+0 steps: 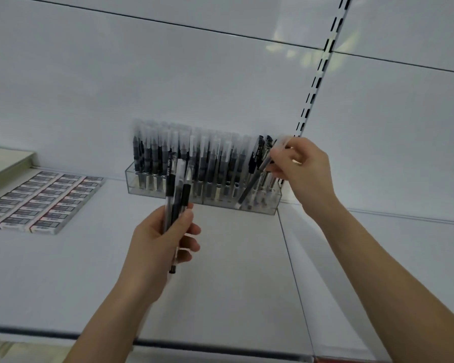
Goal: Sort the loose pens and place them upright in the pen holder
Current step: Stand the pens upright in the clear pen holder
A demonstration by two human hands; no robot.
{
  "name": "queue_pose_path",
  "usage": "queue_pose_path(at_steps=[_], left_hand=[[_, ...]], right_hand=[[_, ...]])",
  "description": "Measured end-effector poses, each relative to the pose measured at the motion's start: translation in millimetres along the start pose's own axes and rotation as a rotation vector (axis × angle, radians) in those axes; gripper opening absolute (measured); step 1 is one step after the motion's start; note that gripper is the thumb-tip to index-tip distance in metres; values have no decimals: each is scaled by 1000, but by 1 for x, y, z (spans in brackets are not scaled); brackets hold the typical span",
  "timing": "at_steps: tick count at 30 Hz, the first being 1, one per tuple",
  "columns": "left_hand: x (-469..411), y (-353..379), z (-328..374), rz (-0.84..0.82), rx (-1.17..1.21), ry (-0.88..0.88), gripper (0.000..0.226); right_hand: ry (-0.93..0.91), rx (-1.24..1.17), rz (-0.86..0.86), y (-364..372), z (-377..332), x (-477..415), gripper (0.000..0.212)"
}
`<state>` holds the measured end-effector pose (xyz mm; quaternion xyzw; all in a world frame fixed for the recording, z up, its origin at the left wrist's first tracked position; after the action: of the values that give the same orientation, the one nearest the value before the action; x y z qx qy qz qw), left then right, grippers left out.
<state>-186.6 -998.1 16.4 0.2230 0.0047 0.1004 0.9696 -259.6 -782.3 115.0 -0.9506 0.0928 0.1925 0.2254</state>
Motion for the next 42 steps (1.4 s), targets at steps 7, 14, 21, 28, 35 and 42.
queue_pose_path(at_steps=[7, 14, 21, 28, 35, 42], left_hand=[[-7, -7, 3, -43, 11, -31, 14], [-10, -12, 9, -106, -45, -12, 16], [-14, -17, 10, -136, -17, -52, 12], [-17, -20, 11, -113, 28, -51, 8], [-18, -13, 12, -126, 75, -50, 8], [-17, -7, 11, -149, 91, -53, 10]], right_hand=[[-102, 154, 92, 18, -21, -26, 13], [-135, 265, 57, 37, -31, -34, 6], [-130, 345, 27, 50, -31, -39, 4], [-90, 462, -35, 67, -15, -34, 12], [17, 388, -88, 64, 1, -27, 11], [45, 429, -113, 60, -4, -24, 13]])
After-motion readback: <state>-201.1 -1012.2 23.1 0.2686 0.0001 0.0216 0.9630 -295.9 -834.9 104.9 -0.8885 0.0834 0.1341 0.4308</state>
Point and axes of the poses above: each hand's wrist, its own x-axis away from the middle knuckle, its own y-axis out of the palm, z = x × y, the point moved 8 cm from there along -x, towards the middle knuckle, and after that the axes turned 13 degrees about x, right-handed, at the moved point
